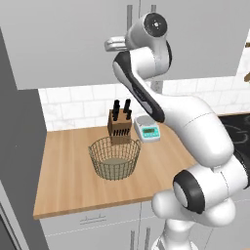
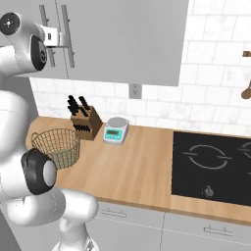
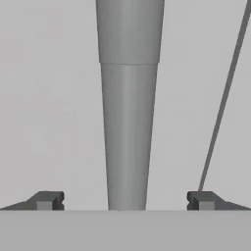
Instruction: Open the cabinet, pick up the bread from the cabinet and place it in the basket. Then move the basket to the dining counter.
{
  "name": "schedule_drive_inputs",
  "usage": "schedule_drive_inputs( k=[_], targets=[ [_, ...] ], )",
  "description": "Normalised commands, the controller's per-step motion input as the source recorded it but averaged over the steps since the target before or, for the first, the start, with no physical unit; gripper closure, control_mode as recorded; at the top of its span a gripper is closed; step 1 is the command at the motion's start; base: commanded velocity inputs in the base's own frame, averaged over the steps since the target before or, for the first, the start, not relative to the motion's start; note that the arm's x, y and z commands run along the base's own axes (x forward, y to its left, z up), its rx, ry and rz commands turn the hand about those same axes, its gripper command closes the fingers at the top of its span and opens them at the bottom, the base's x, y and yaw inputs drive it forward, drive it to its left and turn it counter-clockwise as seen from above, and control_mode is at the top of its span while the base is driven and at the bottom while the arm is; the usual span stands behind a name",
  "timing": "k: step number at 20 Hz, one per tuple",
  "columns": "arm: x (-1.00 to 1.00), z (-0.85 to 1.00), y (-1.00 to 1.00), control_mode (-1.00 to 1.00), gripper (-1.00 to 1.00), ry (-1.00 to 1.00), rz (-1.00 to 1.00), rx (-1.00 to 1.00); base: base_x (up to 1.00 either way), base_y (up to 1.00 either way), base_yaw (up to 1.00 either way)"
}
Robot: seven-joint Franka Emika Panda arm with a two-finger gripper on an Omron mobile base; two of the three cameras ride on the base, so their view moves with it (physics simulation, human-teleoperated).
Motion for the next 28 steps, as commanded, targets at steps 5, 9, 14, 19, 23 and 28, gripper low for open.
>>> schedule_drive_inputs(
  k=[5,9,14,19,23,28],
  targets=[
    [0.74,-0.20,0.32,-1.00,1.00,0.00,-0.03,-0.06,0.00,0.00,0.00],
    [0.18,-0.32,0.77,-1.00,1.00,0.01,0.04,0.00,0.00,0.00,0.00],
    [-0.11,-0.44,1.00,-1.00,1.00,0.05,0.25,0.07,0.00,0.00,0.00],
    [-0.82,-0.06,1.00,-1.00,1.00,0.03,0.27,0.03,0.00,0.00,0.00],
    [-1.00,0.00,1.00,-1.00,1.00,0.00,0.16,0.00,0.00,0.00,0.00],
    [-0.99,0.00,1.00,-1.00,1.00,0.00,0.01,0.00,0.00,0.00,0.00]
  ],
)
